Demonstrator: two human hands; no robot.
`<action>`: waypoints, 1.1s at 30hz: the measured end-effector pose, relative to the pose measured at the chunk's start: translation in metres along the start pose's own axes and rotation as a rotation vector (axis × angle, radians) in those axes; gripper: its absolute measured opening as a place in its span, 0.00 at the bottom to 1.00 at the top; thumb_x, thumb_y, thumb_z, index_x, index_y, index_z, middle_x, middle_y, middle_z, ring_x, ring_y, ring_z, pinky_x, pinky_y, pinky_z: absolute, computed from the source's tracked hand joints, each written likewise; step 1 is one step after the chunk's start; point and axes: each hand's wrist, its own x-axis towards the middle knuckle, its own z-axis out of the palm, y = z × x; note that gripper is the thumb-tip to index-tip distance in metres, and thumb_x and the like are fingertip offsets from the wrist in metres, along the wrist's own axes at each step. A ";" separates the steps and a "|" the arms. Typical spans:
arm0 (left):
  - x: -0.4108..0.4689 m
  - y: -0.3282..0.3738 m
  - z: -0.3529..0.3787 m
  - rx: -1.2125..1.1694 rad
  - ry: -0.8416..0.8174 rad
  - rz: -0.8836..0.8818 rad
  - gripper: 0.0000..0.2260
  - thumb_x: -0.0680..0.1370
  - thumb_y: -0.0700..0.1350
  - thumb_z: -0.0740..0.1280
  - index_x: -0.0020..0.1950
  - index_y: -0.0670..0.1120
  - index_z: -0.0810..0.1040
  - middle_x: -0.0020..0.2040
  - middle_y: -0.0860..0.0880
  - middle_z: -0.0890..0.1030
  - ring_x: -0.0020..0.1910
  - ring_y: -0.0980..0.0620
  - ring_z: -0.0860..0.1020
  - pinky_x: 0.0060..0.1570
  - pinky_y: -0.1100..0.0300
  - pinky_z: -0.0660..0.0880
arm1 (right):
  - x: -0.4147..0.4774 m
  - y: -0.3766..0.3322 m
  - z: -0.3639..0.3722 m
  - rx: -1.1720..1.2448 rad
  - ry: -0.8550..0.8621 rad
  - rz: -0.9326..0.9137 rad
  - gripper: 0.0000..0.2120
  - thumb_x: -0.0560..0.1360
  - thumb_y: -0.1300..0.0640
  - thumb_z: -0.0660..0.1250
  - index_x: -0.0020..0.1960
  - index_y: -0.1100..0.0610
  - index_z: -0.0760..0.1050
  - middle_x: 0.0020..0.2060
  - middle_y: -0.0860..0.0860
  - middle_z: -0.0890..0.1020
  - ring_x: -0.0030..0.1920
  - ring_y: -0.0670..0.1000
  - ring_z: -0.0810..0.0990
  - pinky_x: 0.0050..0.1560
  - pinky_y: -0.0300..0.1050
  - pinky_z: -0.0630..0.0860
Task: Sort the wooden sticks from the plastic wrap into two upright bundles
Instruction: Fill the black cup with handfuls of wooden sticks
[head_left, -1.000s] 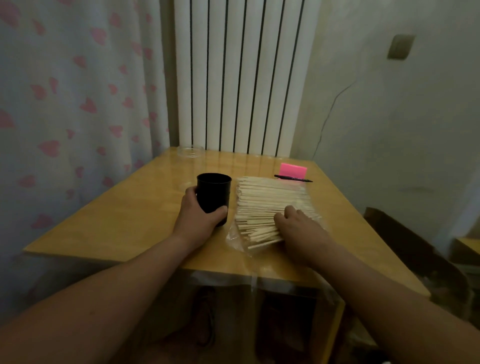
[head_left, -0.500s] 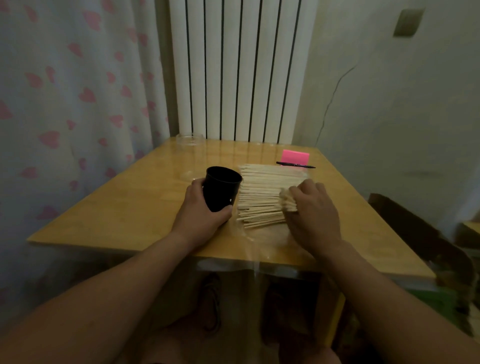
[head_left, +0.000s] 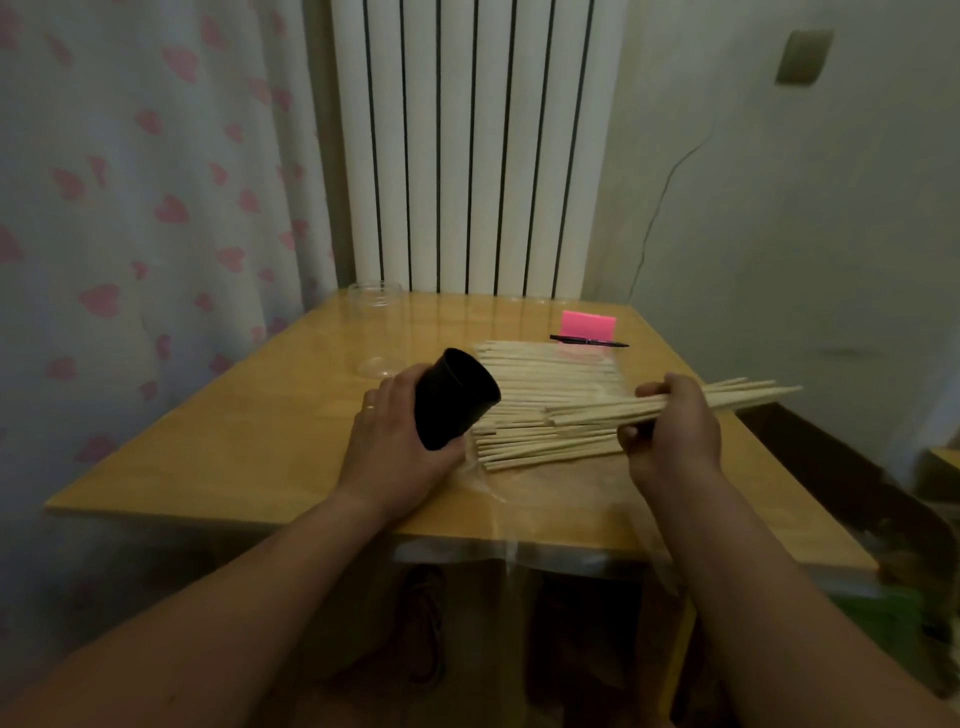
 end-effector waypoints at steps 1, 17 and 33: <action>0.000 0.001 0.000 0.018 -0.011 0.007 0.39 0.71 0.58 0.76 0.78 0.56 0.63 0.69 0.53 0.72 0.66 0.49 0.70 0.66 0.43 0.74 | -0.005 -0.003 0.008 0.056 -0.030 0.000 0.12 0.81 0.58 0.62 0.39 0.55 0.72 0.25 0.48 0.78 0.29 0.48 0.75 0.28 0.42 0.66; -0.004 0.005 0.000 -0.059 -0.023 0.022 0.38 0.71 0.56 0.77 0.77 0.57 0.62 0.66 0.57 0.70 0.61 0.54 0.74 0.58 0.51 0.80 | -0.027 0.062 0.081 -0.692 -0.374 -0.201 0.12 0.75 0.47 0.74 0.44 0.56 0.82 0.39 0.52 0.86 0.43 0.53 0.86 0.42 0.47 0.77; 0.000 0.000 -0.001 -0.118 -0.002 -0.143 0.39 0.71 0.57 0.78 0.75 0.57 0.59 0.68 0.54 0.72 0.63 0.50 0.76 0.57 0.47 0.80 | -0.030 0.020 0.036 -0.798 -0.471 -0.285 0.21 0.83 0.42 0.66 0.48 0.61 0.80 0.34 0.53 0.81 0.30 0.49 0.77 0.32 0.46 0.72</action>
